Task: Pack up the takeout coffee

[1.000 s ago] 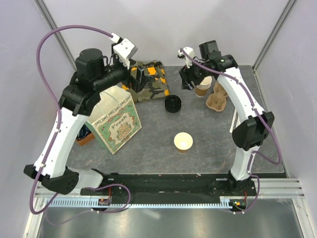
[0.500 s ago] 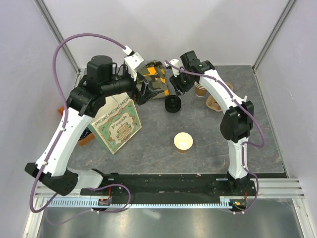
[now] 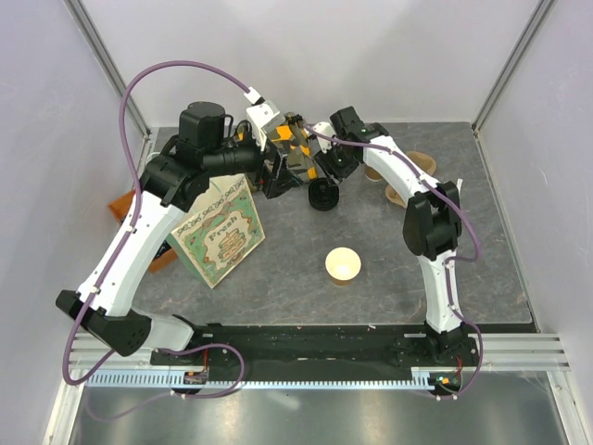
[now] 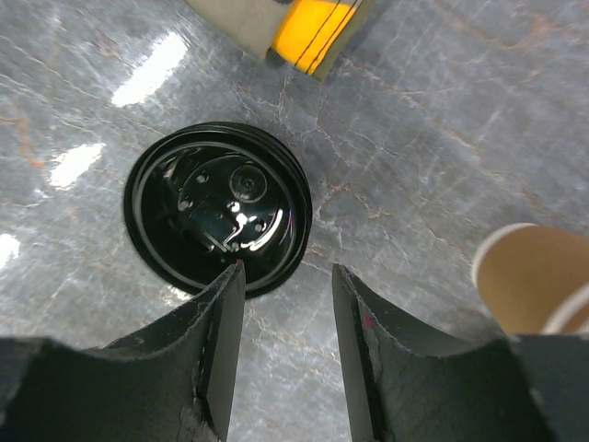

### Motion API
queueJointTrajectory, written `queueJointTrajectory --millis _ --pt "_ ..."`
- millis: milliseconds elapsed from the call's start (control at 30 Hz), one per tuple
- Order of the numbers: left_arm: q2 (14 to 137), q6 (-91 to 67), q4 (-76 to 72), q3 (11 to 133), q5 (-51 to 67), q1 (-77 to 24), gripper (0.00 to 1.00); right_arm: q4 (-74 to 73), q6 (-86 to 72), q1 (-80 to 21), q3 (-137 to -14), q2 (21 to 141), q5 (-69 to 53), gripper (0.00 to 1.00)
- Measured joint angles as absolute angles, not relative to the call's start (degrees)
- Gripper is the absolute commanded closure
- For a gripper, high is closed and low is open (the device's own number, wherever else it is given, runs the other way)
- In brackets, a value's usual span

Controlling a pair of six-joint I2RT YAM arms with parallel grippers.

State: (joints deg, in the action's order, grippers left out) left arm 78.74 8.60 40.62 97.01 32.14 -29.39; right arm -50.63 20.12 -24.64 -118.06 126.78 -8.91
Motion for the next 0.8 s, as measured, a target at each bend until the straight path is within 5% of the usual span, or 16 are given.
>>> queueJointTrajectory --millis 800 --pt "79.2 8.4 40.2 97.0 32.2 -29.4 0.07 -50.2 20.4 -24.6 -121.1 131.5 -7.8 0.59"
